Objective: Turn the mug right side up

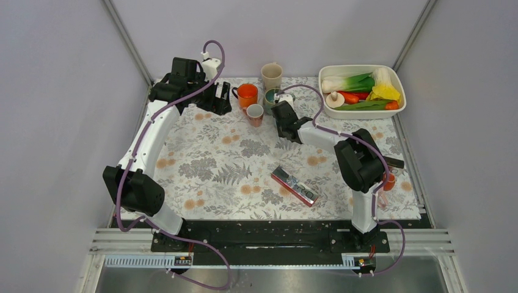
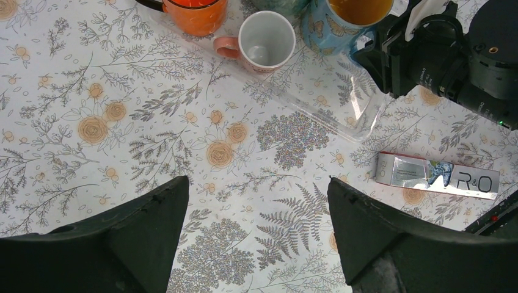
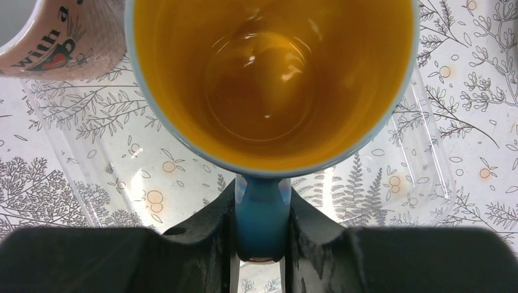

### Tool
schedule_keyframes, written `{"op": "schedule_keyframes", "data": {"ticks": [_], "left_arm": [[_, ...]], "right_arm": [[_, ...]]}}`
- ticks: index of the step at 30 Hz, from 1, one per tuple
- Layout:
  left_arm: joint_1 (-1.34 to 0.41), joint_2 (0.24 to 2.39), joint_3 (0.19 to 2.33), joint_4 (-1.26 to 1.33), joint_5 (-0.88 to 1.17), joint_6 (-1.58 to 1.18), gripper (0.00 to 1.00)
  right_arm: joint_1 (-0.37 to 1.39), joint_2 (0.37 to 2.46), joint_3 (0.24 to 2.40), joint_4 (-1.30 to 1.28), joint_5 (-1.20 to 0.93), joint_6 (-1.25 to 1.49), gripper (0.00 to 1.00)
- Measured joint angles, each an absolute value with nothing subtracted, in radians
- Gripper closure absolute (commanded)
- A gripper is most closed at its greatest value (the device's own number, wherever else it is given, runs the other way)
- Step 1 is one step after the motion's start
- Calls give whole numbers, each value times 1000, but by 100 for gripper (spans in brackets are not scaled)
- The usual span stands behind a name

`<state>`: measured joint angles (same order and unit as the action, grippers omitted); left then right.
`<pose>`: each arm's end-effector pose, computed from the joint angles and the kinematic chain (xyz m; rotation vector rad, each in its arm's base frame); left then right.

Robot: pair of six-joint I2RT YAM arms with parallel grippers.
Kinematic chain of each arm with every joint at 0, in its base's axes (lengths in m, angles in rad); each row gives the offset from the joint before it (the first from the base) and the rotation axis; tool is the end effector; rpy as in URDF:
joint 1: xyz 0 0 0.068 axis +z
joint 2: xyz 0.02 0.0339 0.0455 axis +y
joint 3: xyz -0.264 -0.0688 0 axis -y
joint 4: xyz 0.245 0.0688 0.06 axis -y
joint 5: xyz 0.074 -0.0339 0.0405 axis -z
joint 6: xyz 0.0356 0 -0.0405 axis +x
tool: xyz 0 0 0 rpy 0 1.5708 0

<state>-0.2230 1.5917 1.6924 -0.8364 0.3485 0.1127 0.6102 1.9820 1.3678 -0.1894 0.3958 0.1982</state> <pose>0.3317 -0.0877 0.3897 0.5584 2.2260 -0.4581 0.3639 0.2377 0.1864 -0.2871 2.2799 -0.0587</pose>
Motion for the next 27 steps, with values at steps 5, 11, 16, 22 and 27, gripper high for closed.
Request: {"op": "schedule_keyframes", "data": {"ticks": [5, 11, 16, 22, 27], "left_arm": [[-223, 1592, 1691, -836, 348, 113, 14], [-223, 1591, 1682, -835, 348, 113, 13], [-223, 1591, 1675, -835, 348, 115, 13], [-223, 1591, 1675, -835, 348, 115, 13], [-223, 1591, 1675, -835, 348, 115, 13]], "right_arm": [[602, 1994, 1387, -211, 391, 198, 92], [594, 1995, 1388, -214, 392, 181, 87], [585, 1995, 1385, -215, 391, 152, 84], [551, 1993, 1373, -206, 389, 131, 74], [515, 1993, 1373, -199, 379, 107, 65]]}}
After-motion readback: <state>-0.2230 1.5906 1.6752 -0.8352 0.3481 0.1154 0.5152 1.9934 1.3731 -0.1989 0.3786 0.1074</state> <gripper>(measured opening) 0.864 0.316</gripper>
